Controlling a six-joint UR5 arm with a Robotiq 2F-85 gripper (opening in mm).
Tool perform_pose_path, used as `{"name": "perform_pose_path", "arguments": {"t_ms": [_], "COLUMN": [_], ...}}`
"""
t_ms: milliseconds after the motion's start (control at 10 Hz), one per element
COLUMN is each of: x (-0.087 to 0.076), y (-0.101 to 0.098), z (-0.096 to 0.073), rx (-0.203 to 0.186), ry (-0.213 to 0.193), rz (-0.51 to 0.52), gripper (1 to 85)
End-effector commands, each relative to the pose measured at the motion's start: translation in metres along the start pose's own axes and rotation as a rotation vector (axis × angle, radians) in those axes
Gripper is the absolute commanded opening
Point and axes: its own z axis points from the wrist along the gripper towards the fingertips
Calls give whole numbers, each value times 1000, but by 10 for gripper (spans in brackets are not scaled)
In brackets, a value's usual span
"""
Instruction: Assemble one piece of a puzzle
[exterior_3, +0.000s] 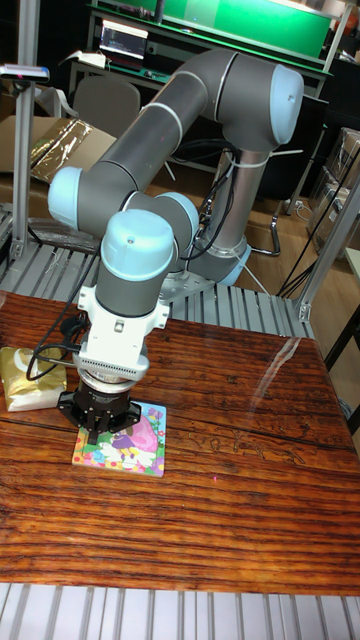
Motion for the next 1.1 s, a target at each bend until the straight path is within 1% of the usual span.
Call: {"name": "perform_pose_path", "arguments": {"t_ms": [0, 300, 500, 1000], "x": [0, -1, -3, -5], "y": [6, 10, 9, 9], "z": [1, 3, 7, 9], "rx": [-27, -34, -41, -43], "ry": [-8, -12, -29, -41], "rz": [15, 22, 17, 10], "gripper": [17, 17, 13, 13]}}
